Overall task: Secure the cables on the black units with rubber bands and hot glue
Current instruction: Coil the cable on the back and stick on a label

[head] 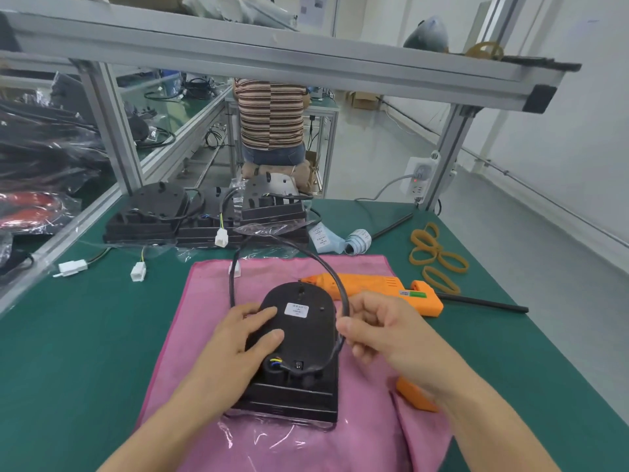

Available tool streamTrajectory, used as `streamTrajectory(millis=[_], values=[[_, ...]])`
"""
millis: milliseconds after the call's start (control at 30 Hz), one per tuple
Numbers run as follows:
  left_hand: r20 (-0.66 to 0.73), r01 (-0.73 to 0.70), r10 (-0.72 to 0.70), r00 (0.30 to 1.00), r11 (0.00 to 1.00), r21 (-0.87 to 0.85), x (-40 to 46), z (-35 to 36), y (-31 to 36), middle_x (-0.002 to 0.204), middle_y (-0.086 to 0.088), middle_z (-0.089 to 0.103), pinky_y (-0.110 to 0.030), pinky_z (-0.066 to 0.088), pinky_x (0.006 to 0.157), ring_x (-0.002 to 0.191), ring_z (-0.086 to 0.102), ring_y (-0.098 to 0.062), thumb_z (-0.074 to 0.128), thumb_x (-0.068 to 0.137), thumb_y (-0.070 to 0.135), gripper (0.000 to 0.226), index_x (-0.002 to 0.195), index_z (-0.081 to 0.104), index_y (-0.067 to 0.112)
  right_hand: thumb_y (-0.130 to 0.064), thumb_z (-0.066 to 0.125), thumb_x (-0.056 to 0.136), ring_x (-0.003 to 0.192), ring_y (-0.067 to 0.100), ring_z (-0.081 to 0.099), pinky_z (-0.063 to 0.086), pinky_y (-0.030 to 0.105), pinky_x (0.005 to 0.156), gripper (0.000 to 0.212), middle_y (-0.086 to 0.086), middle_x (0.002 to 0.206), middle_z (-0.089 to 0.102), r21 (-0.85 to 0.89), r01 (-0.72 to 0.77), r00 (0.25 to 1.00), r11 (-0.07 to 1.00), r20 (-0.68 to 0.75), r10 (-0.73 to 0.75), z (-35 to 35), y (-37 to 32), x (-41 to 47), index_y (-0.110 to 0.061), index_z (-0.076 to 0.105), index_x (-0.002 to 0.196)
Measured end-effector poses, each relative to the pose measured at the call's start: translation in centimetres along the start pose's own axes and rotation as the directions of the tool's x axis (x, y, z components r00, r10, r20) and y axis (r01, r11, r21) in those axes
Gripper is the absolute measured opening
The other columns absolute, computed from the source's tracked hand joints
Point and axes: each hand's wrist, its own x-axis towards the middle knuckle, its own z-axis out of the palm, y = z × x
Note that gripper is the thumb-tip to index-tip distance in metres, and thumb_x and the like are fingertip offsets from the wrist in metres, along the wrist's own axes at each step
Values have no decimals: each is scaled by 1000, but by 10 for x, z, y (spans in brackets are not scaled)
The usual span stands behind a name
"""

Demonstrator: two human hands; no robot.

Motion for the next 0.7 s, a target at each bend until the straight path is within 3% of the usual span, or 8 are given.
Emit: streamTrajectory(millis=[100, 167, 233, 300, 367, 467, 600, 700], values=[[-1, -23, 23, 1000, 999, 30, -1, 0, 2, 135, 15, 43, -18, 27, 109, 132, 37, -3, 55, 95, 30, 40, 135, 54, 23, -6, 62, 91, 48, 3, 52, 42, 14, 47, 13, -9, 55, 57, -35, -10, 999, 999, -51, 8, 9, 4, 15, -13, 61, 80], [3, -28, 28, 1000, 999, 45, 0, -1, 6, 132, 18, 44, -4, 28, 98, 127, 41, -1, 58, 91, 37, 43, 132, 57, 23, -7, 63, 90, 47, 3, 52, 42, 15, 47, 15, -8, 55, 57, -85, -31, 996, 996, -83, 24, 15, 8, 22, -14, 60, 78], [34, 27, -27, 999, 1000, 16, 1, -4, 16, 125, 22, 46, 2, 36, 80, 113, 50, 3, 70, 75, 57, 60, 124, 62, 25, -8, 65, 89, 46, 4, 53, 42, 17, 47, 16, -5, 54, 58, -130, -45, 993, 990, -112, 30, 20, 13, 25, -15, 60, 75], [80, 91, -91, 993, 996, 6, 1, -6, 28, 119, 28, 44, -7, 43, 76, 105, 52, 6, 75, 45, 77, 85, 116, 61, 32, -9, 68, 86, 44, 5, 53, 42, 18, 48, 17, -6, 50, 58, -196, -48, 989, 979, -146, 19, 23, 18, 25, -15, 60, 73], [100, 97, -105, 989, 992, 86, -2, -2, 36, 114, 31, 37, -10, 39, 84, 111, 47, 2, 66, 27, 74, 88, 108, 55, 40, -11, 70, 84, 43, 3, 54, 42, 17, 50, 20, -6, 46, 58, -265, -54, 985, 963, -174, 7, 24, 21, 23, -18, 58, 69], [106, 63, -85, 991, 979, 196, -6, 9, 44, 125, 19, 30, -29, 36, 104, 124, 31, -8, 64, 30, 65, 77, 100, 44, 45, -14, 72, 80, 43, 3, 53, 42, 22, 52, 20, -7, 46, 58, -329, -95, 974, 940, -224, 20, 25, 26, 20, -16, 56, 68], [49, 57, -76, 996, 951, 303, 1, 15, 51, 123, 16, 29, -37, 37, 102, 115, 28, -11, 83, 47, 41, 78, 110, 37, 39, -21, 72, 78, 57, -1, 51, 38, 20, 57, 22, -10, 57, 57, -408, -128, 936, 904, -352, -26, 28, 30, 20, -25, 52, 89], [46, 63, -80, 996, 955, 289, 2, 15, 50, 120, 18, 30, -35, 36, 100, 114, 28, -9, 79, 43, 45, 83, 112, 33, 39, -20, 61, 82, 73, 12, 58, 44, 30, 67, 27, -9, 63, 57, -521, -94, 923, 849, -366, -122, 33, 27, 21, -26, 58, 108]])
